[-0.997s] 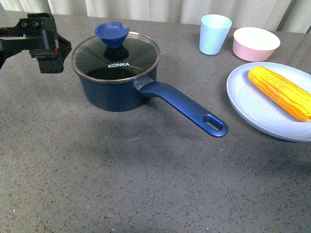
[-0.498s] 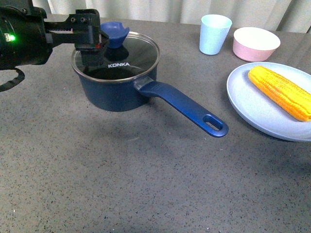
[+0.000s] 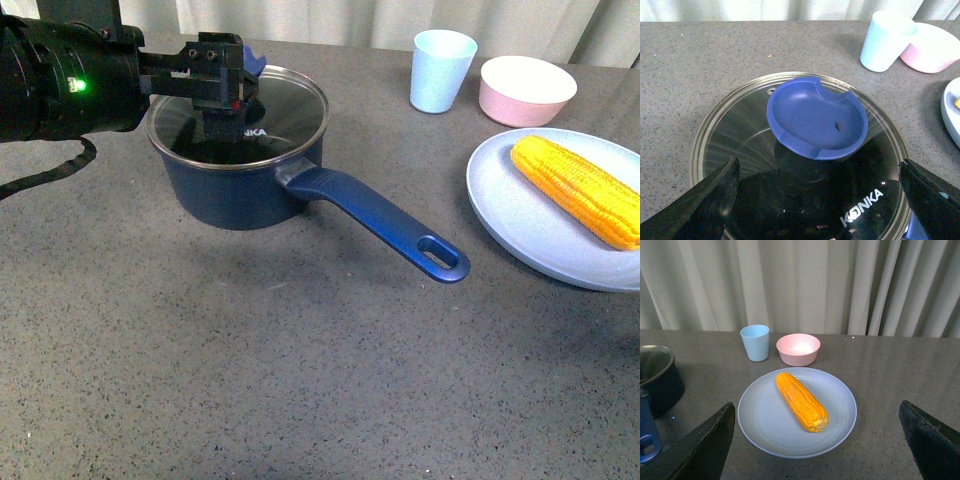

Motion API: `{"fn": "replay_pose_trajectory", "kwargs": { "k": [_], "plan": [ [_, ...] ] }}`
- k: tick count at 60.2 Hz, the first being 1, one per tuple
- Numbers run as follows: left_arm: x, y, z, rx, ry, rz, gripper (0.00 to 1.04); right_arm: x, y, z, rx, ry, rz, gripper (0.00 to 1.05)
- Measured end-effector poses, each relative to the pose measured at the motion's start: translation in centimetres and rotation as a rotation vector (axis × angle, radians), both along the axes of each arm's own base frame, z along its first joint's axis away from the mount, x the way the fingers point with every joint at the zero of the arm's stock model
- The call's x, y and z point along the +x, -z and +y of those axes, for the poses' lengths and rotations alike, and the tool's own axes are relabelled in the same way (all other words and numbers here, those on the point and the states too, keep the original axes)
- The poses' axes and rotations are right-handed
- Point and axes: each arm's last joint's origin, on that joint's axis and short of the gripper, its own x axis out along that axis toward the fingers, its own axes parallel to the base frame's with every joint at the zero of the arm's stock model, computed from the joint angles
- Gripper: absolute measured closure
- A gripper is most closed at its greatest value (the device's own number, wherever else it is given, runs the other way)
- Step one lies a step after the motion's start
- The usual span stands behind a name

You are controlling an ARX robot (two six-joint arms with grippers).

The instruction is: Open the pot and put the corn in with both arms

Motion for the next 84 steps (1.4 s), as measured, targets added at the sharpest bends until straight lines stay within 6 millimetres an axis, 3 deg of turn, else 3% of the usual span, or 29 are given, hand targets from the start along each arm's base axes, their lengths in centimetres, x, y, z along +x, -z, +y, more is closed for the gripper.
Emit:
{"fn": "replay_pose_trajectory", "kwargs": {
  "k": [37, 84],
  "plan": [
    [2.5, 0.7, -2.1, -0.007, 0.061, 0.000, 0.09, 0.0, 0.0, 0.0, 0.000, 0.000, 0.000, 0.09],
    [5.7, 1.2, -3.4, 0.021, 0.006, -0.005, 0.09, 0.0, 0.0, 0.0, 0.000, 0.000, 0.000, 0.09]
  ]
}}
